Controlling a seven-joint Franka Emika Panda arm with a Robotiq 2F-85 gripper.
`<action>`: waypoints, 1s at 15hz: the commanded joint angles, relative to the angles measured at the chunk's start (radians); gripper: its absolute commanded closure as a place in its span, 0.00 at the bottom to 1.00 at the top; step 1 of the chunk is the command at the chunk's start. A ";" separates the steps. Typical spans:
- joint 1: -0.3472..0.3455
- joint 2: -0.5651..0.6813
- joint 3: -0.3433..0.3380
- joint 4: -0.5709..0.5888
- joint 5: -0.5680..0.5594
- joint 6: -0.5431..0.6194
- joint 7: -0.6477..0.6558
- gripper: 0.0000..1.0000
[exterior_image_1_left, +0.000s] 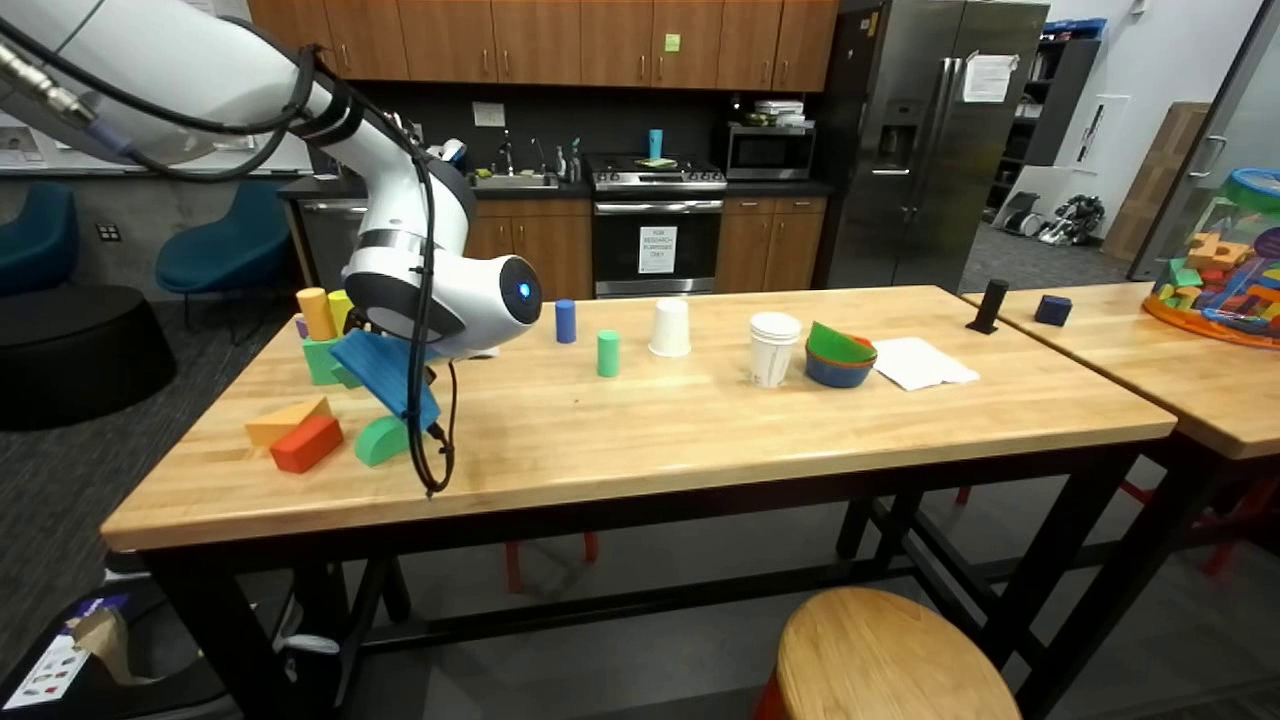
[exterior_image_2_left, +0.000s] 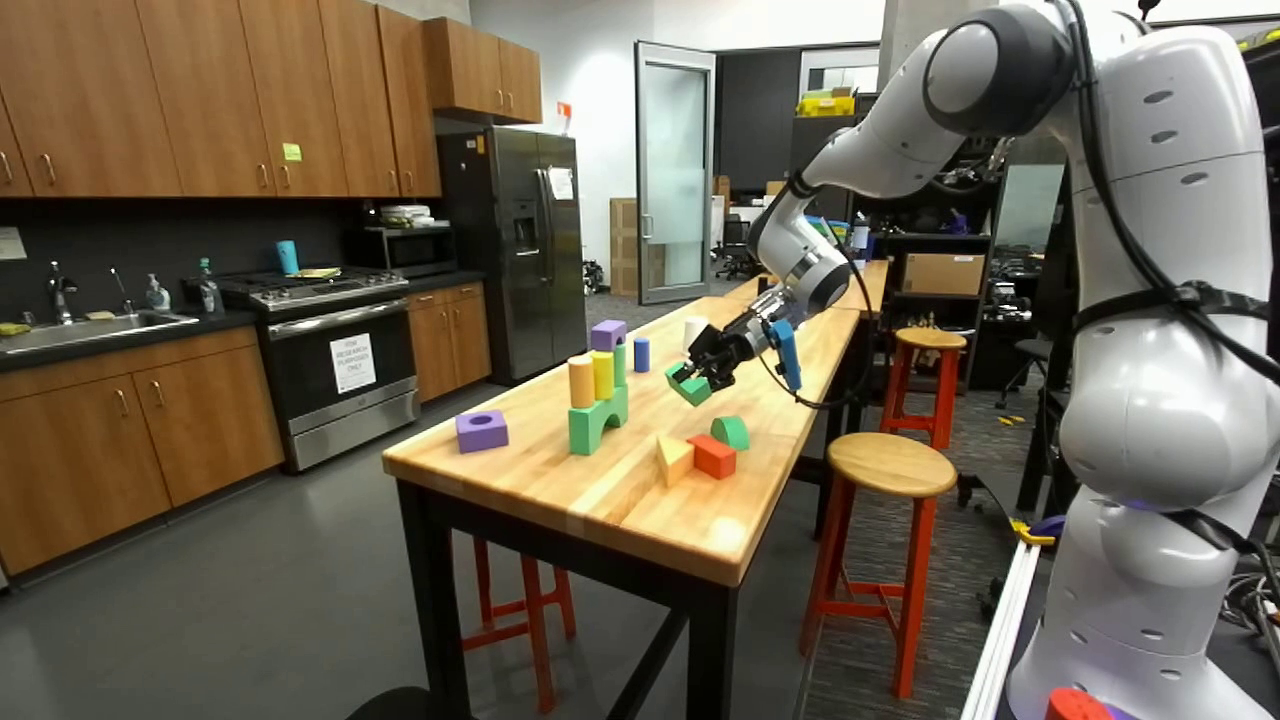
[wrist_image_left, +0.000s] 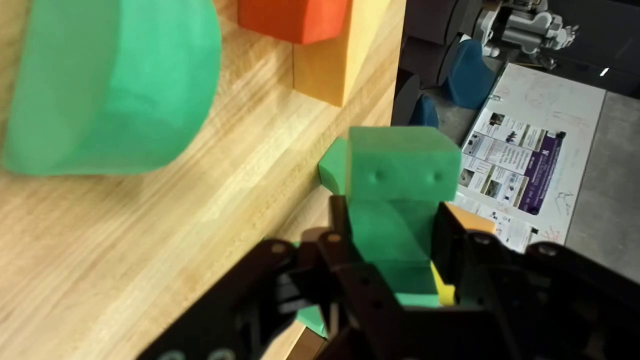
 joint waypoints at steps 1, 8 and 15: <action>-0.005 0.009 0.002 0.016 0.014 -0.021 0.008 0.85; -0.018 0.045 -0.002 0.042 0.065 -0.048 0.016 0.85; -0.014 0.095 -0.007 0.064 0.083 -0.007 0.008 0.85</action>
